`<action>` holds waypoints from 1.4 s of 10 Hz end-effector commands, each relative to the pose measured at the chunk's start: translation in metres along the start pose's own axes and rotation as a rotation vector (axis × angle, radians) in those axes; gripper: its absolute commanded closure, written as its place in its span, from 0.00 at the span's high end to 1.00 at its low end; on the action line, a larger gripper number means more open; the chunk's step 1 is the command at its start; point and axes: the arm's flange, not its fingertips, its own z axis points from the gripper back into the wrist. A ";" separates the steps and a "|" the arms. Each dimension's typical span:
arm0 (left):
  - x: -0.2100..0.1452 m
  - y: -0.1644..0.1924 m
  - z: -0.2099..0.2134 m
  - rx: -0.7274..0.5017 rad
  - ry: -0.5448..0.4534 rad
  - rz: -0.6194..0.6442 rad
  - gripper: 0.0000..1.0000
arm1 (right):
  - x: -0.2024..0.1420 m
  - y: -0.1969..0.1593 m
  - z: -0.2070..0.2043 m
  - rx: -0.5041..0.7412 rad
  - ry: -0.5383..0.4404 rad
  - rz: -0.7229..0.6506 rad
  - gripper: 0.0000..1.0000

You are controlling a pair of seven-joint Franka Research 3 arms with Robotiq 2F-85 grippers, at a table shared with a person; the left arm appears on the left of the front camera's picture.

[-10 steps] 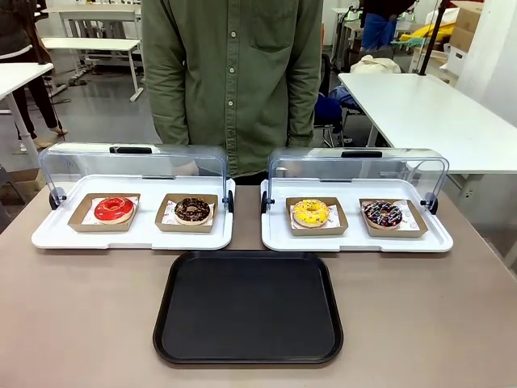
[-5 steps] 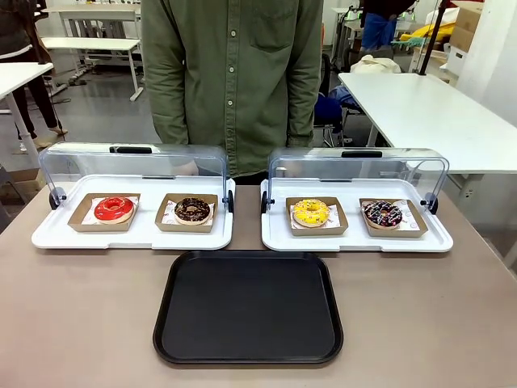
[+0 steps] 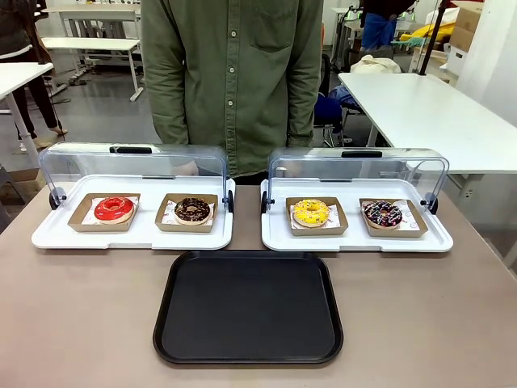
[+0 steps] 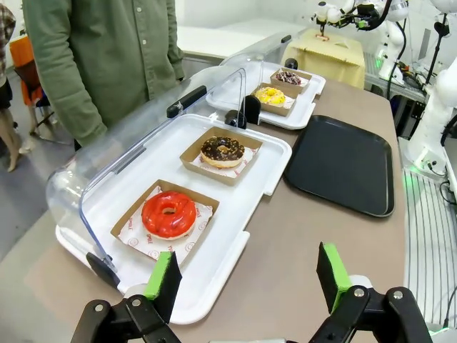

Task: Move the third donut from the left to the tray.
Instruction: Pick up the Paper togo box containing the Donut indicated by the person and place it on the Handle tray.

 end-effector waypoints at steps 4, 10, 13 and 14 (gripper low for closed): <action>0.001 0.002 0.002 -0.003 -0.005 -0.006 1.00 | 0.001 -0.003 0.000 0.001 -0.030 0.029 1.00; 0.001 0.002 0.002 -0.003 -0.005 -0.006 1.00 | 0.001 -0.003 0.000 0.001 -0.030 0.029 1.00; 0.001 0.002 0.002 -0.003 -0.005 -0.006 1.00 | 0.001 -0.003 0.000 0.001 -0.030 0.029 1.00; 0.001 0.002 0.002 -0.003 -0.005 -0.006 1.00 | 0.001 -0.003 0.000 0.001 -0.030 0.029 1.00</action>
